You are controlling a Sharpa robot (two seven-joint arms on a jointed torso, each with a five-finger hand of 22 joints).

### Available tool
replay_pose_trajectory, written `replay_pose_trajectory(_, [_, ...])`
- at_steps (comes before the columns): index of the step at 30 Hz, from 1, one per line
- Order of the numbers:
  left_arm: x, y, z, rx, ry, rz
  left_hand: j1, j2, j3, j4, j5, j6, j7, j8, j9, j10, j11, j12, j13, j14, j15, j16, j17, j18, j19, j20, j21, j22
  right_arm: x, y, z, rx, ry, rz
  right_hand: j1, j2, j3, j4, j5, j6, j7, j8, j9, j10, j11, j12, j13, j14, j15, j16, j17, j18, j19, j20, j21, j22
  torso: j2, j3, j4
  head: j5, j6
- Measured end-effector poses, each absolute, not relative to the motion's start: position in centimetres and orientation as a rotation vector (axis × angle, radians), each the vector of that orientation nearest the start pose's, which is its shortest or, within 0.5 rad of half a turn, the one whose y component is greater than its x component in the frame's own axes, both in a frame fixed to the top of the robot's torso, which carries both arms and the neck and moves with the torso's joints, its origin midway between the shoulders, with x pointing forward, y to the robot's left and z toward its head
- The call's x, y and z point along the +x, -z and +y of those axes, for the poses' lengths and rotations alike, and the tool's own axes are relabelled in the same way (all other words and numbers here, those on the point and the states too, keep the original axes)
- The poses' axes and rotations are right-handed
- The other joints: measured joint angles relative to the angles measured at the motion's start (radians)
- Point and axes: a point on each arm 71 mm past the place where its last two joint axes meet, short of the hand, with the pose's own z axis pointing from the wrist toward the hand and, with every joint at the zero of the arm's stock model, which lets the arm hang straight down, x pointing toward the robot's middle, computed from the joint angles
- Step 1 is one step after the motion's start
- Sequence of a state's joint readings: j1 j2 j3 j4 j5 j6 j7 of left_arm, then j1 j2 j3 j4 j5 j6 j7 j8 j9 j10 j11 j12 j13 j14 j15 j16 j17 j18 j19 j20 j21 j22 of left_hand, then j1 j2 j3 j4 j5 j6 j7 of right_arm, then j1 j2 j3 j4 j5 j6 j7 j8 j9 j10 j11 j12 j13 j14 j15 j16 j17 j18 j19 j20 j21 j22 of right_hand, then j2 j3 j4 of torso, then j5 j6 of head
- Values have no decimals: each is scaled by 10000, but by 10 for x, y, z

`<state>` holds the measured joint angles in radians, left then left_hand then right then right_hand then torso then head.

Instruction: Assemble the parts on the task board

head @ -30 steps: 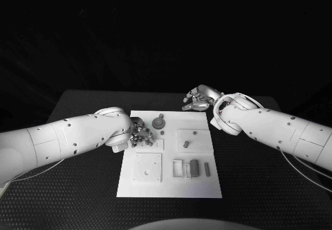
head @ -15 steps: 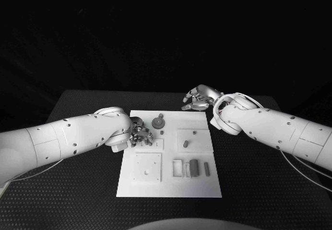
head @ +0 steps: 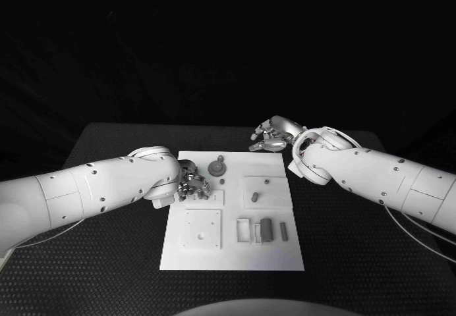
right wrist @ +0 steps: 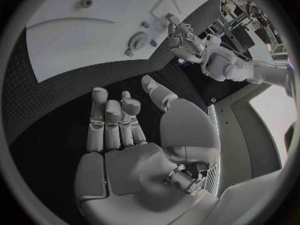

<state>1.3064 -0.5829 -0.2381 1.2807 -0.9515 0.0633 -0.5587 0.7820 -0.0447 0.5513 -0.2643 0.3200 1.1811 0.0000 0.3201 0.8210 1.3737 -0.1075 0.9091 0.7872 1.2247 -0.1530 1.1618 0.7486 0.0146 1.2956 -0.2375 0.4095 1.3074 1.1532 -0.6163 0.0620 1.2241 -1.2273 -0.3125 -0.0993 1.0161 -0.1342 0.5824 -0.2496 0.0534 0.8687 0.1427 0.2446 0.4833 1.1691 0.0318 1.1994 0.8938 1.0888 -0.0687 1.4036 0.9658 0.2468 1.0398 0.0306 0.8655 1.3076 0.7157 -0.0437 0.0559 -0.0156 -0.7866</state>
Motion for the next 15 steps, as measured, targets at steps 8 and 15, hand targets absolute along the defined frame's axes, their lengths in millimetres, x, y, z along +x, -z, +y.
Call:
replay_pose_trajectory(8, [509, 252, 166, -2159, 2969, 23690, 33, -42, -113, 113, -426, -1, 0, -72, 25, -38, 39, 17, -33, -47, 48, 77, -93, 0, 6, -5, -62, 1, 542, 196, -176, 1711, -7200, 16909, 0, 0, 0, 0, 0, 0, 0, 0, 0, 0, 0, 0, -10, 0, 0, 0, 0, 0, 0, 0, 0, 0, -3, -3, 6, -7, -3])
replay_pose_trajectory(15, [509, 252, 166, -2180, 2974, 23674, -301, -587, -265, 544, -2592, 0, 37, -214, 78, -95, 24, 86, -70, -103, -3, 186, -281, 1, 38, -37, -176, 7, 542, 196, -176, 1714, -7200, 16911, 0, 0, 0, 0, 0, -1, -1, 0, -9, -26, 26, 0, -10, -11, 11, 0, 1, -1, 0, 0, 0, -1, -3, 2, 3, -6, 1])
